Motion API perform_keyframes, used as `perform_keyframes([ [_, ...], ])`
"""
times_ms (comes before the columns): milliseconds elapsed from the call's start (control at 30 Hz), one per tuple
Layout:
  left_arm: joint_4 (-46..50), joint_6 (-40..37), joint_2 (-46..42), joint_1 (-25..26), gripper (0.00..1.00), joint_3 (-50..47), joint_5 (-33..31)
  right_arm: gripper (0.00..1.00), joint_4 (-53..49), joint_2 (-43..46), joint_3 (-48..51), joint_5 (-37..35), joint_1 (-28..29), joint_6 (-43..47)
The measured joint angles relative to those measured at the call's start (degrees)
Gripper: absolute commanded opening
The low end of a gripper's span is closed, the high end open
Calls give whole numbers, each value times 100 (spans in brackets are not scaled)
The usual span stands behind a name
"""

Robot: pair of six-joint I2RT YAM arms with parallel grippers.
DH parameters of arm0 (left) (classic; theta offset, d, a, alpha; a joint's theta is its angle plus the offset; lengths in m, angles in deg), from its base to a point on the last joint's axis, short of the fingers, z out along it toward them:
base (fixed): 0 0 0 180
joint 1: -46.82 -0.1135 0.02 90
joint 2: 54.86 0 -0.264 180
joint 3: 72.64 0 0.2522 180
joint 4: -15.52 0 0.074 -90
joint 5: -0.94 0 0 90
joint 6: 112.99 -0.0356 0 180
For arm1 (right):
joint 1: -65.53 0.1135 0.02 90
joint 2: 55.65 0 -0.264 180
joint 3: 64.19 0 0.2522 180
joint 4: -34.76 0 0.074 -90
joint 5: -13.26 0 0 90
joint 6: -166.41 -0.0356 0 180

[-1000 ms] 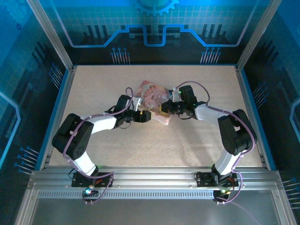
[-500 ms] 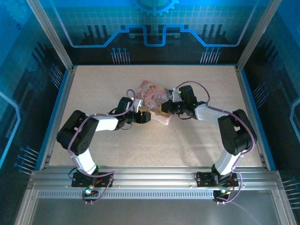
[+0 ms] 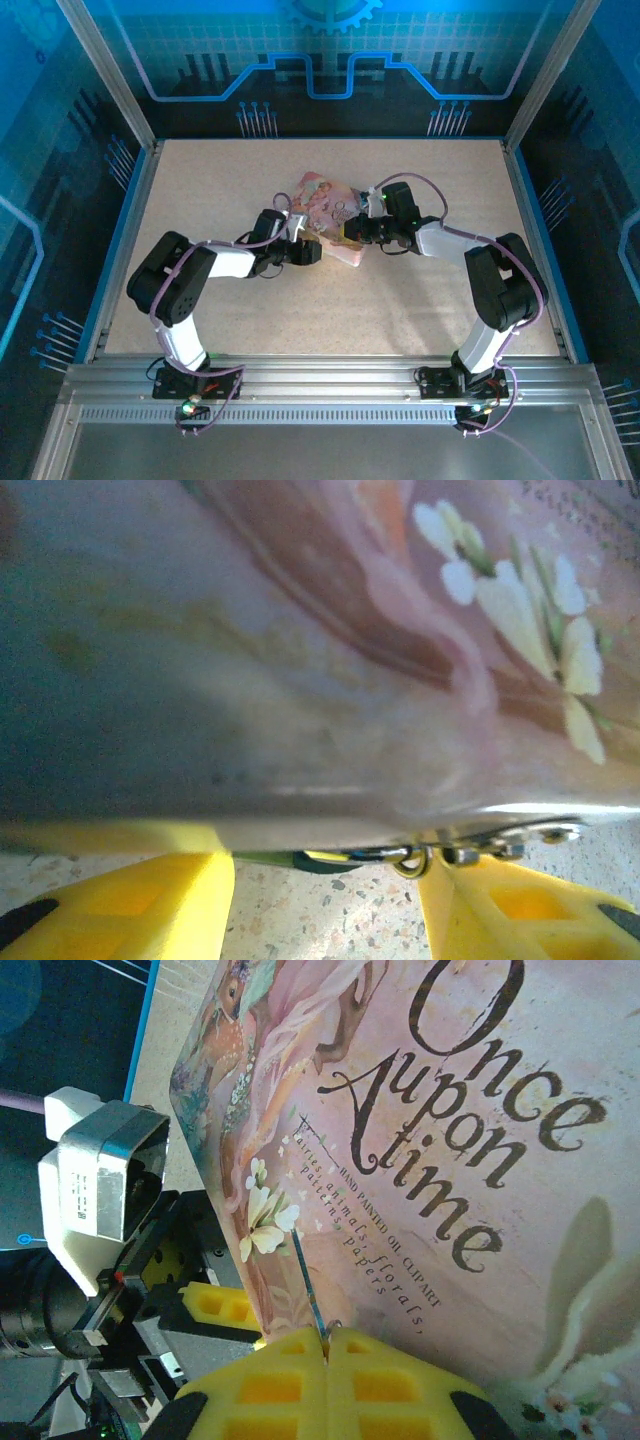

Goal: Unlock the padlock with the key

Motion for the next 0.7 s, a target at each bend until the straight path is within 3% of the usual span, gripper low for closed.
perform_keyframes([
  [700, 109, -98, 111, 170, 43, 234, 0, 0, 61, -26, 0, 39, 0, 0],
])
